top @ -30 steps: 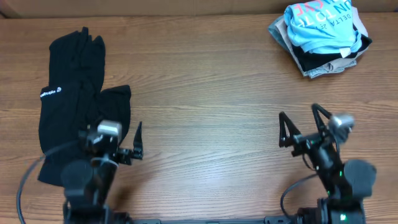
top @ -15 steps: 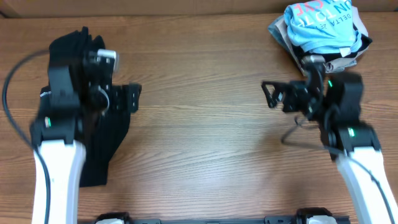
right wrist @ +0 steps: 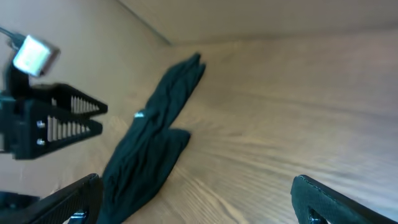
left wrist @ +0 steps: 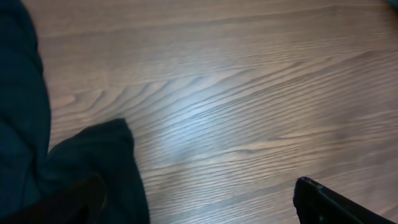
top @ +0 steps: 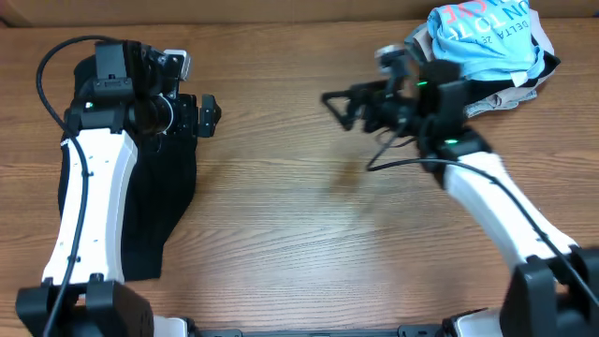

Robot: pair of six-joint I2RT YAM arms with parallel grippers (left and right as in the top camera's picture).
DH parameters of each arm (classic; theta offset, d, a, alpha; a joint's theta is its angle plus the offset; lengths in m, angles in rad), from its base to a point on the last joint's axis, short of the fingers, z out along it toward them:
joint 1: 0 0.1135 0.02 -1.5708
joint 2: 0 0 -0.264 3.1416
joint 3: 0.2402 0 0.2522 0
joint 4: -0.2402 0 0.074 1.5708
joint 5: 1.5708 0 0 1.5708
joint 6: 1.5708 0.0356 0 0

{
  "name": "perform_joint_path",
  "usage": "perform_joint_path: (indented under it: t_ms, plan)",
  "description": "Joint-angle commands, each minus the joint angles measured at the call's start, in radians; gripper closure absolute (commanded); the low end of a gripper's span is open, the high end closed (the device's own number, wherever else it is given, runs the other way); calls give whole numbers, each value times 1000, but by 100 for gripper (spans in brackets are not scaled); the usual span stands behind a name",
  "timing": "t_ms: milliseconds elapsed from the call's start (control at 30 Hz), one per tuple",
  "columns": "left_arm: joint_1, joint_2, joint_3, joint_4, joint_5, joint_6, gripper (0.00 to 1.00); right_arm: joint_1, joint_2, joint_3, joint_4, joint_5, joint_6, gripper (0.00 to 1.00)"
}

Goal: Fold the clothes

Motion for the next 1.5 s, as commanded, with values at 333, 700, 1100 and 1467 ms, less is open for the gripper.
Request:
perform_joint_path:
  t_ms: [333, 700, 1100, 1467]
  plan:
    - [47, 176, 26, -27, -30, 37, 17, 290, 124, 94, -89, 521, 23, 0]
    - [17, 401, 26, -29, -199, -55, 27, 216, 124, 94, -264, 524, 26, 14]
    - [13, 521, 26, 1, -277, -87, 55, 216, 124, 94, -266, 524, 26, 22]
    - [-77, 558, 27, 41, -265, -76, 96, 158, 108, 94, -270, 526, 31, 33]
